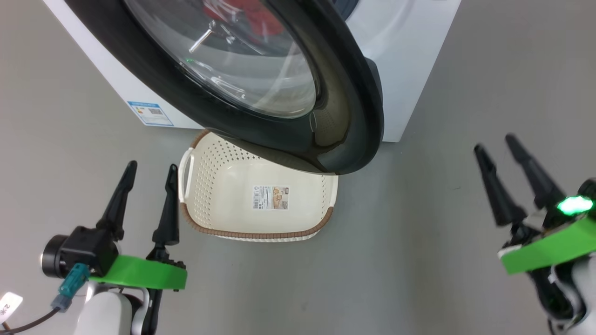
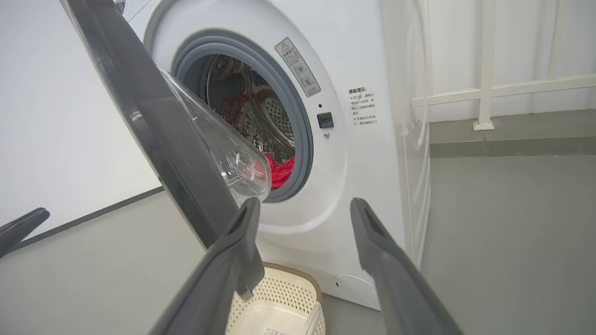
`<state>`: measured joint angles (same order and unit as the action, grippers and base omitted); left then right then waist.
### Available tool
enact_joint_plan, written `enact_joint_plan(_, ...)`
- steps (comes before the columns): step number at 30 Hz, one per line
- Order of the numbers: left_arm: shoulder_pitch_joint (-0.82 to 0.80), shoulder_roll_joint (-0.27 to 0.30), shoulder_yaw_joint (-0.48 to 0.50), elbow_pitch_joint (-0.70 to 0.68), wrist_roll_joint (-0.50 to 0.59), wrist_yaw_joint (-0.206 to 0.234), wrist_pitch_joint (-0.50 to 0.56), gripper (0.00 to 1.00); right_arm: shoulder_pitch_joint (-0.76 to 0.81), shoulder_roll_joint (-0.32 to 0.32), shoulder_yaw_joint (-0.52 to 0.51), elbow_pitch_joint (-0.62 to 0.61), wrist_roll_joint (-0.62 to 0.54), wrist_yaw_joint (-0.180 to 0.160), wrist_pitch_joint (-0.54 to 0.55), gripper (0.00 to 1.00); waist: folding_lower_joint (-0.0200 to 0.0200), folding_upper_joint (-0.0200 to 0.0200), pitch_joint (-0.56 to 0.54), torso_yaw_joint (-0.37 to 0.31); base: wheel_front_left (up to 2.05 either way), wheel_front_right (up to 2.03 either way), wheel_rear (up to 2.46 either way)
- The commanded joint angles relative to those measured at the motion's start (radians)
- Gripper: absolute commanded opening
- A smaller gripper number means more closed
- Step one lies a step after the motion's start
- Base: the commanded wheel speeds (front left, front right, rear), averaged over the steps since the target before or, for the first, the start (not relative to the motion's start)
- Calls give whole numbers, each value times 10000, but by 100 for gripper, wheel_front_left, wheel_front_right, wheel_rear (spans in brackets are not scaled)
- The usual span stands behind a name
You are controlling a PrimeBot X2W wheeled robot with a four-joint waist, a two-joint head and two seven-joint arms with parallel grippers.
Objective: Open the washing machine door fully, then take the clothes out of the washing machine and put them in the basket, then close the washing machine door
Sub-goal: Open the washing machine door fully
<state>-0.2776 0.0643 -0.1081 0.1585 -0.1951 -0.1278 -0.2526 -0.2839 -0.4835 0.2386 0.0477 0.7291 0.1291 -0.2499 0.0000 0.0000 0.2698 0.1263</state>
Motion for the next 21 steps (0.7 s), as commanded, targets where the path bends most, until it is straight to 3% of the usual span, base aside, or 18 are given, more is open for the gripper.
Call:
enact_joint_plan(1, -9, 263, 319, -263, 119, -29, -92, 100, 514, 178, -67, -254, -282, 16, -115, 100, 0, 0, -19, -4, 0, 0, 0)
enact_joint_plan(7, 0, 275, 301, -248, 116, -29, -92, 100, 865, 546, -201, -331, -700, 16, -116, 100, 0, 0, -24, -36, 0, 0, 0)
enact_joint_plan(21, -7, 286, 283, -214, 125, -29, -92, 100, 686, 428, -204, -352, -689, 16, -117, 100, 0, 0, -27, -6, 0, 0, 0)
